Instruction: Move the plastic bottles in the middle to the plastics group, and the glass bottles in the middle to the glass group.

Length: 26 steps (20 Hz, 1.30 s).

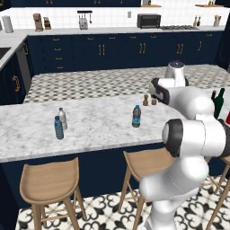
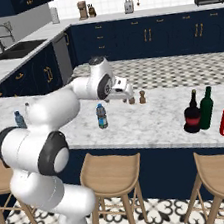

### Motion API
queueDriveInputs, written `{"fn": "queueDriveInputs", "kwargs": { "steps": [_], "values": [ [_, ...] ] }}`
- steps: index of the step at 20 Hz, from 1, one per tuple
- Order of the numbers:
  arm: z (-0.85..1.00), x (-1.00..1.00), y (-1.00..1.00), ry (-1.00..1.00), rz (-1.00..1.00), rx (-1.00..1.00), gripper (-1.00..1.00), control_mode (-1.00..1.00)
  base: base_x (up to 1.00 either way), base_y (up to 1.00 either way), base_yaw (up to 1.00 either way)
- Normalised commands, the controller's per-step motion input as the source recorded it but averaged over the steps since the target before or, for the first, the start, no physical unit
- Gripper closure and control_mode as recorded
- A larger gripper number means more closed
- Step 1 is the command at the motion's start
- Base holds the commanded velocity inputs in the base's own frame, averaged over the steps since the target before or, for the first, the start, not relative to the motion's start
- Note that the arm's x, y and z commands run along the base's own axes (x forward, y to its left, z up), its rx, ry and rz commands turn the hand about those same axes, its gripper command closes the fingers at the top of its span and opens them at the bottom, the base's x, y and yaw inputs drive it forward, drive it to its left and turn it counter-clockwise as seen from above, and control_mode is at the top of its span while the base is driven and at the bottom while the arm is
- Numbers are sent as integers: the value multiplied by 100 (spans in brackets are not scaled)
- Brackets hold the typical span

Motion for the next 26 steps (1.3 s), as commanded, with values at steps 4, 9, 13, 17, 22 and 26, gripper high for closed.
{"fn": "queueDriveInputs", "kwargs": {
  "steps": [4, 9, 13, 17, 22, 26],
  "values": [
    [-1, 10, 100, 7, 2, 0, -100, -100, 0, 0, 0],
    [-9, 17, 87, 0, 5, 0, -100, -100, 0, 0, 0],
    [-14, 29, 50, 12, 3, 0, -100, -100, 0, 0, 0],
    [-16, 36, 17, 13, 4, 0, -100, -100, 0, 0, 0],
    [-18, 32, -3, 13, 10, 0, -100, -100, 0, 0, 0],
    [-21, 31, -17, 12, 11, 0, -100, -100, 0, 0, 0]
  ]
}}
